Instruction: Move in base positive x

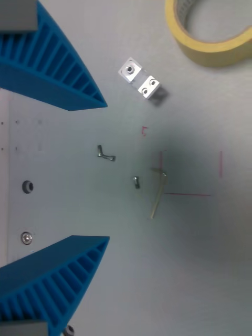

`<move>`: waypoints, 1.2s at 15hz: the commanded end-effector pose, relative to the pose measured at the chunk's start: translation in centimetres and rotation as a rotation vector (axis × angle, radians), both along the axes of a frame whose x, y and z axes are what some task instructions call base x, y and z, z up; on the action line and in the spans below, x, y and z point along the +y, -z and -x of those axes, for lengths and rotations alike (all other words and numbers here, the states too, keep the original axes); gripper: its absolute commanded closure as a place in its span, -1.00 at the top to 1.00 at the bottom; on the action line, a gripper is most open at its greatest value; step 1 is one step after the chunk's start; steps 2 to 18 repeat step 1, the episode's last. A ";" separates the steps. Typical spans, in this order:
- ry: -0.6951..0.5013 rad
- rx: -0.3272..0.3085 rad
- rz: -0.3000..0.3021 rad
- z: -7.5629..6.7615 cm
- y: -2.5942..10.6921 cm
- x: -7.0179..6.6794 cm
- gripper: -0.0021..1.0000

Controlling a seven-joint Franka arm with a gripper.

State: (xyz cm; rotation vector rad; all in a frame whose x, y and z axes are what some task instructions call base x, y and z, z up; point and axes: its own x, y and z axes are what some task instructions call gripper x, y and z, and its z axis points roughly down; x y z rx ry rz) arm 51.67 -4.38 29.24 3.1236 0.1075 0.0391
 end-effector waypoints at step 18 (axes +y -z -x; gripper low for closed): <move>0.000 0.031 -0.012 -1.8 -0.1 0.0 1.00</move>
